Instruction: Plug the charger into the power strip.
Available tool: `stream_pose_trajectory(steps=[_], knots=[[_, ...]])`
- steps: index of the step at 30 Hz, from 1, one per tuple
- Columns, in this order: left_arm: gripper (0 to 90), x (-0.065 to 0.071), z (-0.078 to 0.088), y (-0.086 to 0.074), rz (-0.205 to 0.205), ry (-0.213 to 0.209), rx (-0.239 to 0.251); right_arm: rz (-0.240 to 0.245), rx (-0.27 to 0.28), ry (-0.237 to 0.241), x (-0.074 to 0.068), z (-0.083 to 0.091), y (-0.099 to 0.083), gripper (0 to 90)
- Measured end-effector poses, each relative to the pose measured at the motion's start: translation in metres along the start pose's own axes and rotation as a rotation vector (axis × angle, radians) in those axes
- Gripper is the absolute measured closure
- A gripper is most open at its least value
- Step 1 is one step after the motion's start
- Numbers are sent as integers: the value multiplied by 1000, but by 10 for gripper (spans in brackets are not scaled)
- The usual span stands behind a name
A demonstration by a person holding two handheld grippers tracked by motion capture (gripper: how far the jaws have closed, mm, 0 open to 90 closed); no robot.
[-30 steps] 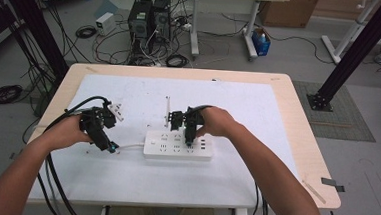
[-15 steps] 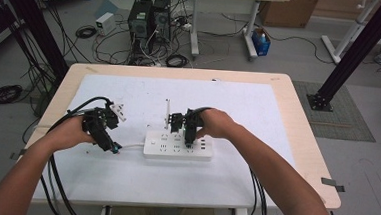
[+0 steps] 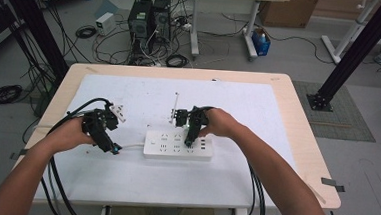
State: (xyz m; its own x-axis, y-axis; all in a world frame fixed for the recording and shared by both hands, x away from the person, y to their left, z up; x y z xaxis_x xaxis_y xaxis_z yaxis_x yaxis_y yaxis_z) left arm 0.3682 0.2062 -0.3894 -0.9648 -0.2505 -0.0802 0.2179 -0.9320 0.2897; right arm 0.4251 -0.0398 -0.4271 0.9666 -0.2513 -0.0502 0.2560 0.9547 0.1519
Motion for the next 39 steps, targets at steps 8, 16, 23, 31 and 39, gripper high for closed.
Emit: stream_pose_trajectory(steps=[8, 16, 23, 31, 39], knots=[[196, -3, 9, 0, 27, 26, 57, -141, 81, 29, 7, 22, 1, 218], [196, -3, 15, 1, 25, 28, 89, -257, 221, -65, 17, 65, -18, 131], [196, -7, 20, 1, 5, 28, 62, -410, 270, -153, 23, 98, -61, 131], [196, -12, 24, 2, 25, 42, 67, -564, 239, -270, 23, 123, -126, 16], [196, -20, 25, 2, 36, 87, 79, -650, 241, -257, 9, 135, -175, 11]])
Point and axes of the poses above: each handheld gripper's, and its own axes: z roughly backward along the jaws, y roughly out of its top, x roughly to its right, the point moved 5 cm from there along -z, roughly forward along the jaws, and after that the axes turned 10 degrees about -z, right-handed, at the moved point
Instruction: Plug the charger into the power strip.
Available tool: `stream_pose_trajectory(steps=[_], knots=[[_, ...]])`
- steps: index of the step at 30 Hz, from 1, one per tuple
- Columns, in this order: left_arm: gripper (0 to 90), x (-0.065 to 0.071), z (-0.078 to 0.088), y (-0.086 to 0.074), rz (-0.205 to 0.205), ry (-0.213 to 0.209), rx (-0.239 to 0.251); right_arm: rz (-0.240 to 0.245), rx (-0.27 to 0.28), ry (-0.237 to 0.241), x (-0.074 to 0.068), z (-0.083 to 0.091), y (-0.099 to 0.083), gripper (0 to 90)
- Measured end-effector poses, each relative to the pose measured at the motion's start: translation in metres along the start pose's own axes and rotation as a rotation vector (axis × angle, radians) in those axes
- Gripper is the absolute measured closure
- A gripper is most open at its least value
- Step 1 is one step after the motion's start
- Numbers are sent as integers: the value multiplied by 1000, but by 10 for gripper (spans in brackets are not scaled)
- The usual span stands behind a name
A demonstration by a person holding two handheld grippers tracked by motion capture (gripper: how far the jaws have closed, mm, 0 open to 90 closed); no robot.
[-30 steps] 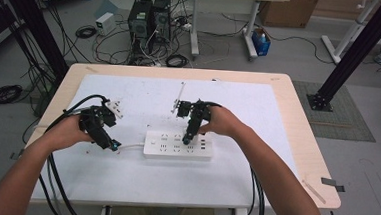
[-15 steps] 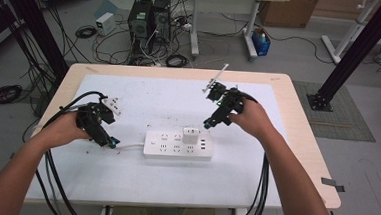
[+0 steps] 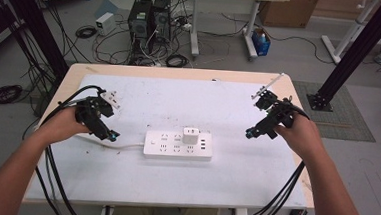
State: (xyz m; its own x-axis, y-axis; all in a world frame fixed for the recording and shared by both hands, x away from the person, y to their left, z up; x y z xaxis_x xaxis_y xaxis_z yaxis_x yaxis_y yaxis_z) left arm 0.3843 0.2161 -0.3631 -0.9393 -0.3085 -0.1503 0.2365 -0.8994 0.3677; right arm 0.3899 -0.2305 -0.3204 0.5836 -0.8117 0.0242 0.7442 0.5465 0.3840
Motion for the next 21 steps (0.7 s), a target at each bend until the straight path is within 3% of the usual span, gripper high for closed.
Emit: stream_pose_trajectory(steps=[6, 9, 21], knots=[[196, -5, 0, -3, 8, 7, 1, -25, 33, 27, 1, 4, -12, 11], [196, -3, -2, -2, 5, 12, -12, -33, 31, 87, -1, 2, -15, 11], [196, -4, -7, 2, -2, 0, -19, -44, -7, 84, 5, -15, -27, 11]])
Point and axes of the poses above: each handheld gripper's, and its own axes: z roughly backward along the jaws, y roughly out of its top, x roughly to its right, the point moved 5 cm from there along -z, roughly forward along the jaws, and after that the axes turned 10 degrees about -z, right-handed, at the moved point
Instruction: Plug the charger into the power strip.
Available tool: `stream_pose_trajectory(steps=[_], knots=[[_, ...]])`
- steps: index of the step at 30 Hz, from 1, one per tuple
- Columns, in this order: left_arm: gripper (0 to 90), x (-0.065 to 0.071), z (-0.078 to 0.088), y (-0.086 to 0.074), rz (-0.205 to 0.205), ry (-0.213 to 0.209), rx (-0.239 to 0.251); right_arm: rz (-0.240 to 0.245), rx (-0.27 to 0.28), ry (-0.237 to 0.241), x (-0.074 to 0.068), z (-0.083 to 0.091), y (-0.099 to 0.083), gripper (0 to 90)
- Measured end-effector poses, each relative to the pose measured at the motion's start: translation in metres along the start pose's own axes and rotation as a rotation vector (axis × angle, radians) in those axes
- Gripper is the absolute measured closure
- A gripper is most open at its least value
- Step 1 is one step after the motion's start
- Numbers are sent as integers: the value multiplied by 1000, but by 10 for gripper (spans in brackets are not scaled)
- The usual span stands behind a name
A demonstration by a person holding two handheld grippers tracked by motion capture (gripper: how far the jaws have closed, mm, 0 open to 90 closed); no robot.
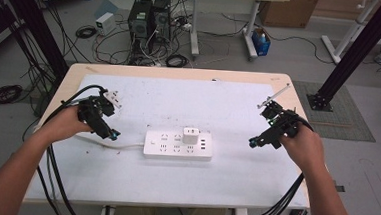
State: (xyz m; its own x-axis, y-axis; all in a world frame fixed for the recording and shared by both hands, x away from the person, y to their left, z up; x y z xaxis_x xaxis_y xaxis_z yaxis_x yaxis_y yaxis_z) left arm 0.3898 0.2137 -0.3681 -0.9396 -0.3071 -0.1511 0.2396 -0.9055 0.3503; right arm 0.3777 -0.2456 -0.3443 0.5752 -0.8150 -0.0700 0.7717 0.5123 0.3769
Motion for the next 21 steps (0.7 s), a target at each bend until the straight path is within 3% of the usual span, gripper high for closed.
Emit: stream_pose_trajectory(steps=[17, 21], knots=[[196, 3, 3, -2, -9, 11, -12, 7, -15, -29, -3, -9, -12, 11], [196, 4, 1, -4, 5, 13, -6, 3, -31, -32, -3, -13, -16, 11]])
Point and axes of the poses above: each handheld gripper's, and its own axes: z roughly backward along the jaws, y roughly out of its top, x roughly to its right, the point moved 5 cm from there along -z, roughly forward along the jaws, and after that the axes turned 10 degrees about -z, right-handed, at the moved point
